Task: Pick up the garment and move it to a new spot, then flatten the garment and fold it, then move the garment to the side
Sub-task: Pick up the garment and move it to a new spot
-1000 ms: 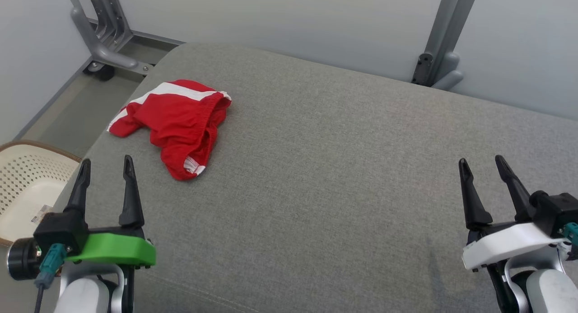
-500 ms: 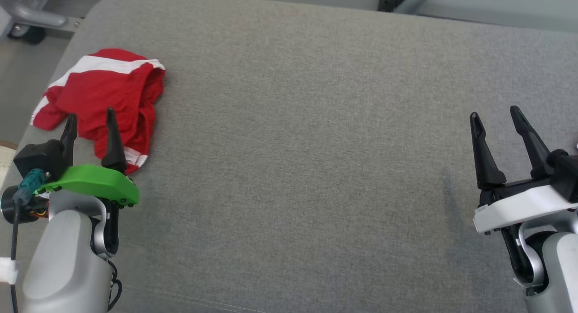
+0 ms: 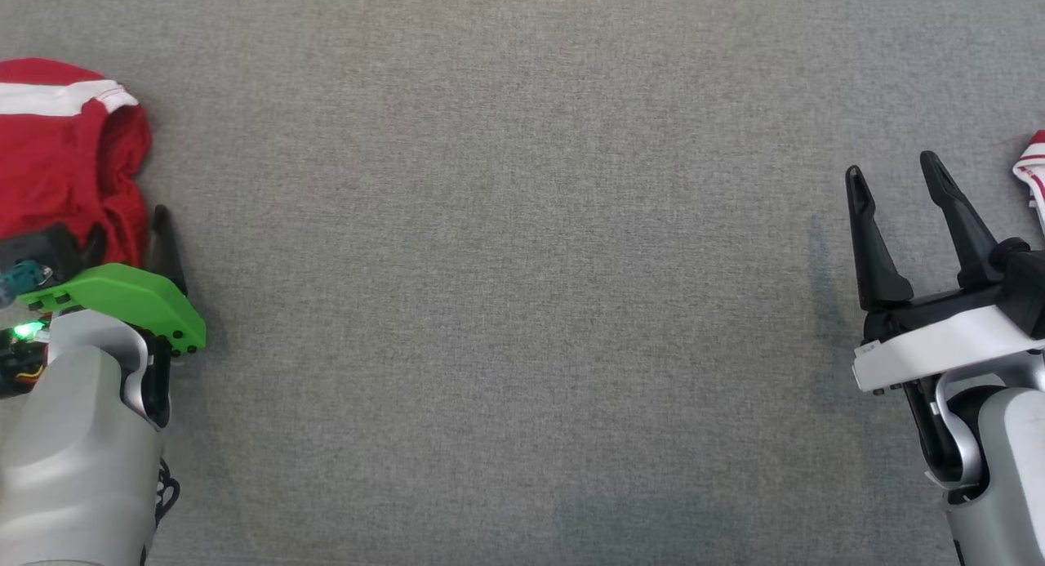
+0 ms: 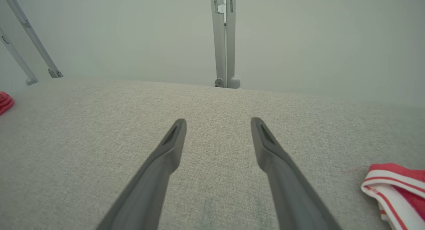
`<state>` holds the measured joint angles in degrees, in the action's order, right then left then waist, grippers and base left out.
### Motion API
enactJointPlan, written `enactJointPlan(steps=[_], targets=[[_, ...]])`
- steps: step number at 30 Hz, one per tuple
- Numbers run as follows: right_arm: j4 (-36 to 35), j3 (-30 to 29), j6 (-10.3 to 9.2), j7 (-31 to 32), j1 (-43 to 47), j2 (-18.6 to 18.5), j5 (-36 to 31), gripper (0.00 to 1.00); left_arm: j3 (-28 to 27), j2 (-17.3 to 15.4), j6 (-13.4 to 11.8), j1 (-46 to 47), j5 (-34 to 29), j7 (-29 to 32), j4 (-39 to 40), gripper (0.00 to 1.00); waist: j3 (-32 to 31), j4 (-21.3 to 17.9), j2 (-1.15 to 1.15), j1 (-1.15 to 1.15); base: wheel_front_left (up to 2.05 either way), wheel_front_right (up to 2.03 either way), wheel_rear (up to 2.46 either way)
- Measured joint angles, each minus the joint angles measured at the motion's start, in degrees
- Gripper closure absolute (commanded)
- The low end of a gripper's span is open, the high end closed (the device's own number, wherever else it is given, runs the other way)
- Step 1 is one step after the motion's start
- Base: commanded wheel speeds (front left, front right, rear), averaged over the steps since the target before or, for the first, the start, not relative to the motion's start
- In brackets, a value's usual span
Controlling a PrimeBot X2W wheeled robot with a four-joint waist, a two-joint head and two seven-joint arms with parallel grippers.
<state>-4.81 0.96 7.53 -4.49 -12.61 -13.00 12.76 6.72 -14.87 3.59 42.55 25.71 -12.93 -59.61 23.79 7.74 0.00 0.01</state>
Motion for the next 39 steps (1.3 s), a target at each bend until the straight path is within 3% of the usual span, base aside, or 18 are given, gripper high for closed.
enactJointPlan(steps=[2, 3, 4, 5, 12, 24, 31, 39], targets=[[0.21, 0.02, 0.0, -0.16, -0.1, -0.12, 0.16, 0.0, -0.37, -0.47, 0.25, 1.18, 0.51, -0.02, -2.43, 0.0, 0.69, -0.69, 0.0, 0.0, 0.0, 0.0, 0.0], [0.34, 0.05, 0.0, -0.16, -0.21, -0.13, 0.16, 0.0, -0.43, -0.7, 0.51, 1.76, 0.65, -0.11, -3.53, 0.31, 0.95, -0.99, 0.0, 0.0, 0.0, 0.0, 0.0], [0.42, 0.04, 0.0, -0.19, -0.35, -0.15, 0.18, 0.0, -0.43, -0.96, 0.75, 2.25, 0.66, -0.29, -4.27, 0.94, 1.17, -1.25, 0.0, 0.0, 0.0, 0.0, 0.0], [0.44, 0.01, 0.0, -0.23, -0.43, -0.23, 0.16, 0.0, -0.46, -1.15, 0.92, 2.77, 0.71, -0.44, -4.95, 1.0, 1.35, -1.44, 0.0, 0.0, 0.0, 0.0, 0.0], [1.15, -0.53, 0.0, -0.68, -0.47, -0.01, 0.14, 0.0, -0.68, -1.51, 0.79, 2.94, 0.05, -1.86, -2.76, 1.0, 0.05, -1.67, 0.0, 0.0, 0.0, 0.0, 0.0], [2.08, -1.14, 0.0, -1.57, 2.01, 2.08, -0.3, 0.0, -5.61, 1.88, -4.47, -15.74, -6.73, -2.03, 30.38, 1.0, -7.04, -1.07, 0.0, -0.02, 0.0, 0.0, 0.0], [2.68, -0.38, 0.0, -1.8, 4.13, 3.46, -0.49, 0.0, -5.9, 2.86, -7.32, -28.43, -8.36, -1.79, 44.11, 1.0, -11.83, -1.58, 0.0, -0.02, 0.0, 0.0, 0.0], [3.04, 0.04, 0.0, -2.56, 6.5, 5.03, -0.65, 0.0, -4.42, 3.63, -9.9, -39.77, -8.78, 3.52, 57.85, 1.0, -16.85, -3.43, 0.0, -0.02, 0.0, 0.0, 0.0]])
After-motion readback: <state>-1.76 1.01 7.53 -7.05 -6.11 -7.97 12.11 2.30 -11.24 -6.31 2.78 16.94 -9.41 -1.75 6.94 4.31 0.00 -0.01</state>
